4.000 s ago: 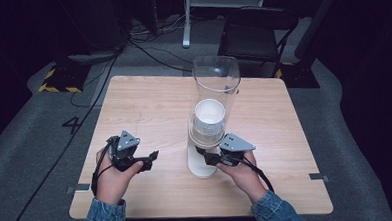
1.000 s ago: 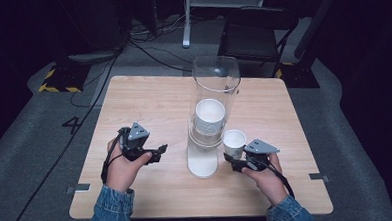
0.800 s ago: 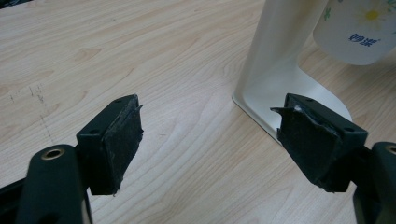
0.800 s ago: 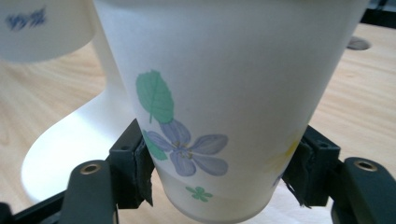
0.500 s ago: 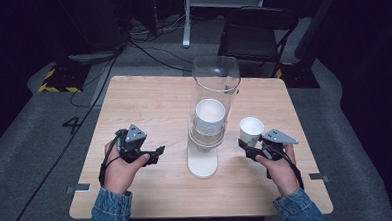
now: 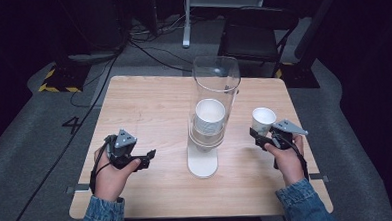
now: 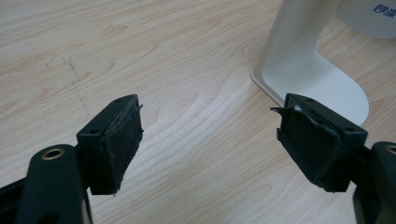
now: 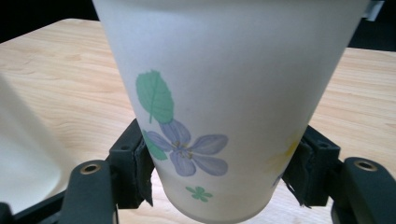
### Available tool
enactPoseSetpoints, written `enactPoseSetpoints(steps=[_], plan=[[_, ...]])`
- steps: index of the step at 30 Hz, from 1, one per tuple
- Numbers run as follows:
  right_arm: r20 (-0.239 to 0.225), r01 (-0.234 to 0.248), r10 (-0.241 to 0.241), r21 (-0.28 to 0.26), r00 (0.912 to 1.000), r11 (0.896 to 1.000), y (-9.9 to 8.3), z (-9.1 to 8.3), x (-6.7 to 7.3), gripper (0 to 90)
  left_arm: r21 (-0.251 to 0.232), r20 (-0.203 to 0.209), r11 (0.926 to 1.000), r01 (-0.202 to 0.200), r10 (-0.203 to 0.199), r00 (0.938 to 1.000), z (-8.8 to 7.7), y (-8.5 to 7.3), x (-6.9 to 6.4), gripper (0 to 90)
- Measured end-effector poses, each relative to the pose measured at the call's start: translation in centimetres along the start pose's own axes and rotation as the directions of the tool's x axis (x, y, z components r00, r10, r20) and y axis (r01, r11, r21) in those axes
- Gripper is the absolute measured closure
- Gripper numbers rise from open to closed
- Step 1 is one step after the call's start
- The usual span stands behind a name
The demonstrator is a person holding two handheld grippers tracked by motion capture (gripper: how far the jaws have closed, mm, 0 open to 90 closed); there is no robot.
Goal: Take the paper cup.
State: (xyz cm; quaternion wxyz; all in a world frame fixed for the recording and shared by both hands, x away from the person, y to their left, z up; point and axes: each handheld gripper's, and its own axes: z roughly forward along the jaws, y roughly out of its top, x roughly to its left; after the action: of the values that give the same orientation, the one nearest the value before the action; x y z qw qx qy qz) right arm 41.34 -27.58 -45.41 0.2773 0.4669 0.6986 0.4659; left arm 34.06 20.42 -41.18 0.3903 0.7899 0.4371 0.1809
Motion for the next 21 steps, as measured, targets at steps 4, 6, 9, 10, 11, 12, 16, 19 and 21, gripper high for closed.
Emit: enactPoseSetpoints(steps=[4, 6, 9, 10, 11, 12, 16, 19, 21], plan=[[0.018, -0.014, 0.014, 0.001, 0.9997, 1.000, 0.1, 0.3, -0.7, 34.6, 0.003, -0.008, 1.0000, 0.004, -0.004, 1.0000, -0.2, -0.3, 0.1, 21.9], [0.024, -0.024, 0.024, 0.005, 0.9994, 1.000, 0.0, 0.5, -1.0, 34.6, 0.003, -0.008, 0.9999, 0.010, -0.010, 0.9999, -0.3, -0.5, 0.1, 21.9], [0.026, -0.048, 0.047, 0.013, 0.9985, 0.999, -0.2, 1.0, -1.4, 34.6, 0.004, -0.012, 0.9999, 0.011, -0.011, 0.9999, -0.5, -0.6, 0.2, 21.9], [0.029, -0.054, 0.053, 0.016, 0.9982, 0.998, -0.3, 1.1, -1.6, 34.6, 0.004, -0.017, 0.9999, 0.010, -0.010, 0.9998, -0.6, -0.7, 0.2, 21.9], [0.031, -0.057, 0.056, 0.022, 0.9980, 0.998, -0.3, 1.2, -1.8, 34.5, 0.006, -0.017, 0.9999, 0.012, -0.012, 0.9998, -0.6, -0.7, 0.2, 21.9], [0.035, -0.067, 0.066, 0.029, 0.9972, 0.997, -0.4, 1.3, -1.9, 34.5, 0.007, -0.016, 0.9999, 0.012, -0.012, 0.9998, -0.7, -0.8, 0.2, 21.9], [0.040, -0.083, 0.081, 0.050, 0.9959, 0.995, -0.8, 2.0, -2.3, 34.5, 0.010, -0.020, 0.9998, 0.016, -0.016, 0.9997, -0.8, -1.0, 0.3, 21.9], [0.037, -0.091, 0.089, 0.065, 0.9954, 0.994, -1.0, 2.4, -2.4, 34.5, 0.012, -0.025, 0.9998, 0.017, -0.017, 0.9995, -0.9, -1.1, 0.3, 21.9], [0.037, -0.087, 0.085, 0.079, 0.9957, 0.993, -1.1, 2.8, -2.4, 34.5, 0.015, -0.028, 0.9997, 0.020, -0.020, 0.9994, -1.0, -1.2, 0.4, 21.9]])
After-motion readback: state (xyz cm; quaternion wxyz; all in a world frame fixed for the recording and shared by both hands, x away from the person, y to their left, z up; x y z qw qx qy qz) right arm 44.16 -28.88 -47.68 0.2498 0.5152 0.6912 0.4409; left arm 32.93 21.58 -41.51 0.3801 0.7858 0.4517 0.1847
